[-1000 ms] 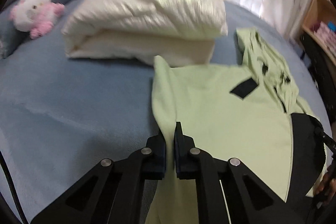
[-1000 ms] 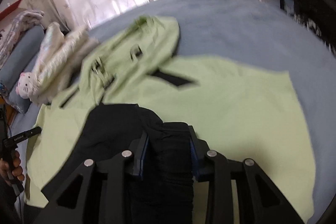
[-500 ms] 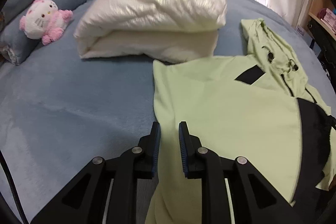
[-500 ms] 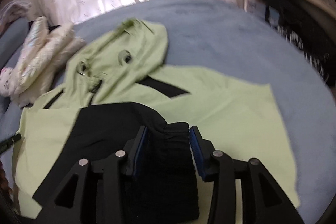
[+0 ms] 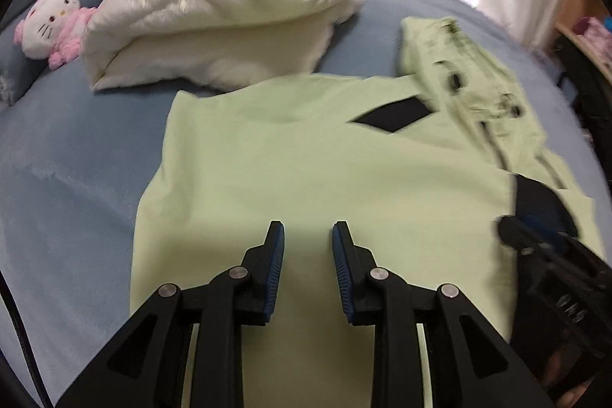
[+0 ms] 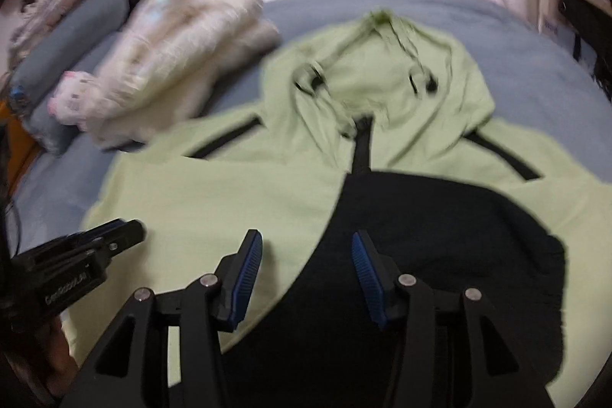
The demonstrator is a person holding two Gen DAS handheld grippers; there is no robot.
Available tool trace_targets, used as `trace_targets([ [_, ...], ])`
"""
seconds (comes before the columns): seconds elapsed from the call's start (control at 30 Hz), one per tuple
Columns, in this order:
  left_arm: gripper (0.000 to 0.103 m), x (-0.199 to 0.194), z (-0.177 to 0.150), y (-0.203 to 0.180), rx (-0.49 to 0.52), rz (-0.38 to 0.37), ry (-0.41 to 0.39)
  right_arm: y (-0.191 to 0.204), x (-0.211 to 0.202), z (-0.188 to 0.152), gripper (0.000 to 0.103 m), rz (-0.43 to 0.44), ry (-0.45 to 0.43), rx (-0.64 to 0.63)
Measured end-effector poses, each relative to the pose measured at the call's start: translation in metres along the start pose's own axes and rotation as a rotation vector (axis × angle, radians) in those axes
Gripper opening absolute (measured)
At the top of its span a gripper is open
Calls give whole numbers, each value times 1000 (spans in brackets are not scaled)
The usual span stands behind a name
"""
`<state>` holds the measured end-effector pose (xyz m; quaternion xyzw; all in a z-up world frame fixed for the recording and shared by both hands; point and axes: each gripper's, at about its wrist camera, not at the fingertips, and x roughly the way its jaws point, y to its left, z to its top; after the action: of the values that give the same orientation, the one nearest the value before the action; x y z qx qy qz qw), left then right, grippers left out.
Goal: Fold large clothes
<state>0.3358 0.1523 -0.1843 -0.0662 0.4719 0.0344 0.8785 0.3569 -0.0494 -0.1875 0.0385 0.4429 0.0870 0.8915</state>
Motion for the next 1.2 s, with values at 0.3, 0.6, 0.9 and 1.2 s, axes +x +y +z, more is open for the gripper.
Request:
trace_targets([
  [0.3, 24, 4, 7, 47, 27, 60, -53, -124, -32, -7, 38, -114, -44, 159],
  [0.6, 28, -42, -13, 31, 59, 53, -46, -60, -84, -33, 39, -48, -69, 20],
  [0.9, 38, -68, -79, 10, 87, -7, 13, -11, -77, -85, 42, -5, 40, -81],
  [1.2, 38, -82, -91, 34, 19, 10, 18, -83, -110, -112, 42, -127, 36, 93],
])
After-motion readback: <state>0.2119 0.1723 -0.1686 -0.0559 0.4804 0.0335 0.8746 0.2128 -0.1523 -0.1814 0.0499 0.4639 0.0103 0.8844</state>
